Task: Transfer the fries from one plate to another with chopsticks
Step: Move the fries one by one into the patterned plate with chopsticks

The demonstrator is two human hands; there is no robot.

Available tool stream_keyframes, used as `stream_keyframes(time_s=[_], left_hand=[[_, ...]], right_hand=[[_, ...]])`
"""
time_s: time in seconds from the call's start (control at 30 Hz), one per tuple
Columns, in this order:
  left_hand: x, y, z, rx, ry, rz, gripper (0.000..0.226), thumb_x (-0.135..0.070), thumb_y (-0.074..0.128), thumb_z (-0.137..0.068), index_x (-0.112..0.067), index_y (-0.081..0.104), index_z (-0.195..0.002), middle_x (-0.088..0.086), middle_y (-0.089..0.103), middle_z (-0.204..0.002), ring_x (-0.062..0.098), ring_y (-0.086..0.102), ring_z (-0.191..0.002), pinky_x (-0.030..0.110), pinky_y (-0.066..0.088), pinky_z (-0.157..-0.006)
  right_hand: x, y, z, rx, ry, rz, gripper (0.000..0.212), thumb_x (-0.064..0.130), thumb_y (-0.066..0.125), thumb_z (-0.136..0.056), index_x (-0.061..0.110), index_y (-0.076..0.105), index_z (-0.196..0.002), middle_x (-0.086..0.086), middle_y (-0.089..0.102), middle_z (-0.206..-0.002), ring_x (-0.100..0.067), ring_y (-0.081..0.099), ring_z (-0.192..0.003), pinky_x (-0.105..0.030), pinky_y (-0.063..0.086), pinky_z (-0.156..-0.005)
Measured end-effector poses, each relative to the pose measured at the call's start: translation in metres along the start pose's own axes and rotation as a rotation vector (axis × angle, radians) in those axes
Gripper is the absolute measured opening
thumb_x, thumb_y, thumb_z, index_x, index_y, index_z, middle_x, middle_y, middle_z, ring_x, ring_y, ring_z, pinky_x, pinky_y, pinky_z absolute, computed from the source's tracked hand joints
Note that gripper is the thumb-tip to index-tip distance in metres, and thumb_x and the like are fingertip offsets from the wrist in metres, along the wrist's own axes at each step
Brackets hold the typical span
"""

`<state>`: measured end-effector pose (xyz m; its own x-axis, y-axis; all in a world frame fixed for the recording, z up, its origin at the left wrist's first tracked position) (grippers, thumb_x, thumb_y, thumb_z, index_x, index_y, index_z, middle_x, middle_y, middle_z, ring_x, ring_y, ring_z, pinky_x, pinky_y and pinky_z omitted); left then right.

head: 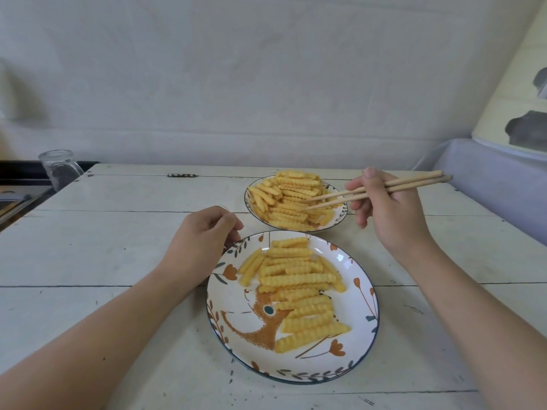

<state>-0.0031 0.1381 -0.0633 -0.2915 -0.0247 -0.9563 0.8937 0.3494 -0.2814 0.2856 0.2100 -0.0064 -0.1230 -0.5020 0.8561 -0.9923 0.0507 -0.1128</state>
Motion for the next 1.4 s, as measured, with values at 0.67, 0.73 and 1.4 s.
stream_keyframes(time_s=[0.67,0.73,1.4], left_hand=[[0.009,-0.008,-0.003,-0.040,-0.083,0.215,0.026,-0.013,0.051,-0.103,-0.003,0.071,-0.090,0.003,0.065,-0.070,0.016,0.061,-0.063,0.031,0.053,-0.065],[0.008,-0.007,-0.003,-0.039,-0.081,0.213,0.026,-0.013,0.050,-0.103,-0.002,0.071,-0.091,0.002,0.065,-0.069,0.014,0.061,-0.061,0.031,0.052,-0.065],[0.010,-0.005,-0.004,-0.037,-0.072,0.199,0.026,-0.015,0.052,-0.103,-0.004,0.072,-0.090,0.001,0.066,-0.069,0.014,0.061,-0.065,0.031,0.052,-0.067]], right_hand=[[0.069,0.064,0.059,0.472,0.085,-0.314,0.055,0.058,0.049,-0.094,0.016,0.069,-0.064,-0.016,0.052,-0.054,-0.018,0.045,-0.038,-0.021,0.035,-0.041],[0.072,0.062,0.059,0.461,0.053,-0.350,0.055,0.065,0.052,-0.089,0.018,0.069,-0.065,-0.013,0.052,-0.059,-0.016,0.049,-0.045,-0.019,0.036,-0.042],[0.070,0.050,0.046,0.299,0.017,-0.371,0.044,0.053,0.053,-0.087,0.019,0.069,-0.065,0.002,0.052,-0.057,-0.008,0.044,-0.047,-0.016,0.031,-0.044]])
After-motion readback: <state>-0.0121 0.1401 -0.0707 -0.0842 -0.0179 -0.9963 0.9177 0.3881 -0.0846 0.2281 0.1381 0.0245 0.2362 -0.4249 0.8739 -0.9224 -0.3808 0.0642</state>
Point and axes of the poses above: each hand's wrist, its own z-axis away from the middle knuckle, its own y-axis out of the palm, x = y × z, the point moved 8 cm from there along -z, towards the middle knuckle
